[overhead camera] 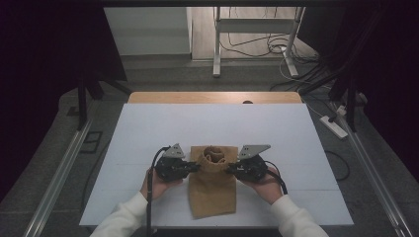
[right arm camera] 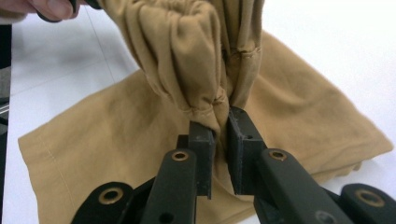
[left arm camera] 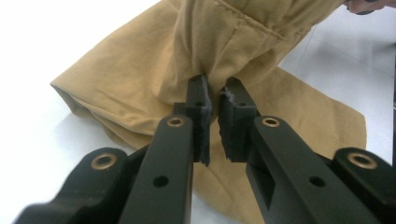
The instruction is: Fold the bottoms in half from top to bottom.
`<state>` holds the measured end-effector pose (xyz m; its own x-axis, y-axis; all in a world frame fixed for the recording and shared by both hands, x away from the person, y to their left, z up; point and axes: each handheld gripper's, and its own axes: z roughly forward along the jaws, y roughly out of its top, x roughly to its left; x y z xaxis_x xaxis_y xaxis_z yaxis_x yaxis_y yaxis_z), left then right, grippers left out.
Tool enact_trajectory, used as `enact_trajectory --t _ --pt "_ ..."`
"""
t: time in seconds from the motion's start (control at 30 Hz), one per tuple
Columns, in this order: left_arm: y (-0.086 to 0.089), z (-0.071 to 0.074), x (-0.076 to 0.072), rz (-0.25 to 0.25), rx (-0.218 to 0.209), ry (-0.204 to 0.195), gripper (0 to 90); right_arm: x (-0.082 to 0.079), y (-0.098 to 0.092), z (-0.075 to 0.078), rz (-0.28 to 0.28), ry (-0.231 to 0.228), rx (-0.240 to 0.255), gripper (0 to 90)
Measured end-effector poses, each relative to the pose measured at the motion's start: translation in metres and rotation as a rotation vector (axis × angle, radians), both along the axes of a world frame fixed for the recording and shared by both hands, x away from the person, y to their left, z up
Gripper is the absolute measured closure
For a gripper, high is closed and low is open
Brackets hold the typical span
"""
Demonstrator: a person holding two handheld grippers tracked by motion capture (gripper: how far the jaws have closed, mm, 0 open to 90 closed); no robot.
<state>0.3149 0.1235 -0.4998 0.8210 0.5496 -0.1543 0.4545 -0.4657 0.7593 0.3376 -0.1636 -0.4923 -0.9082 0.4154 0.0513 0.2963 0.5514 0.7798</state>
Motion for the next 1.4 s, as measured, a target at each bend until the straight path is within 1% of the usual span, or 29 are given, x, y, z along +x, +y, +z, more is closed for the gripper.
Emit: enact_trajectory --t 0.07,0.17,0.43,0.53,0.6,0.67,0.7,0.73,0.77,0.83,0.87,0.93,1.0,1.13,1.23,1.4 --pt "-0.001 -0.002 -0.002 -0.004 0.013 0.002 81.9 -0.001 0.000 -0.003 0.002 0.008 -0.005 80.9" --pt "-0.001 -0.003 -0.003 -0.004 0.012 0.005 81.5 -0.004 0.001 -0.005 0.007 0.008 -0.016 80.8" --pt "0.000 -0.004 -0.013 -0.020 0.010 0.010 80.5 -0.014 0.000 -0.003 0.024 -0.004 -0.016 80.8" --pt "0.000 -0.005 -0.017 -0.026 0.016 0.011 79.7 -0.017 -0.001 -0.003 0.030 -0.006 -0.019 80.5" --pt "0.000 -0.005 -0.019 -0.029 0.016 0.015 76.4 -0.020 -0.002 -0.004 0.032 -0.006 -0.022 78.5" --pt "0.001 -0.005 -0.020 -0.027 0.015 0.022 67.6 -0.021 -0.003 -0.005 0.038 -0.012 -0.036 74.6" --pt "0.002 -0.005 -0.020 -0.024 0.016 0.025 61.0 -0.022 -0.004 -0.006 0.037 -0.010 -0.039 71.4" --pt "0.004 -0.005 -0.021 -0.016 0.027 0.029 55.3 -0.022 -0.006 -0.006 0.034 -0.004 -0.039 68.0" --pt "0.005 -0.005 -0.022 -0.009 0.033 0.030 47.7 -0.023 -0.008 -0.007 0.032 0.009 -0.044 62.1" --pt "0.012 -0.006 -0.023 -0.001 0.049 0.040 41.2 -0.024 -0.014 -0.008 0.032 0.033 -0.056 54.4" --pt "0.017 -0.007 -0.023 0.011 0.055 0.046 39.5 -0.025 -0.017 -0.008 0.029 0.034 -0.056 52.3" --pt "0.024 -0.008 -0.022 0.032 0.054 0.053 38.0 -0.027 -0.025 -0.009 0.016 0.034 -0.062 48.7" --pt "0.030 -0.009 -0.021 0.068 0.047 0.056 37.9 -0.026 -0.034 -0.010 -0.012 0.035 -0.057 47.4" --pt "0.035 -0.010 -0.017 0.115 0.034 0.061 36.4 -0.020 -0.044 -0.010 -0.069 0.058 -0.044 45.7" --pt "0.035 -0.010 -0.015 0.125 0.040 0.061 35.2 -0.016 -0.046 -0.010 -0.094 0.066 -0.038 44.6" --pt "0.035 -0.010 -0.013 0.131 0.040 0.063 34.2 -0.014 -0.045 -0.012 -0.098 0.070 -0.046 43.5"
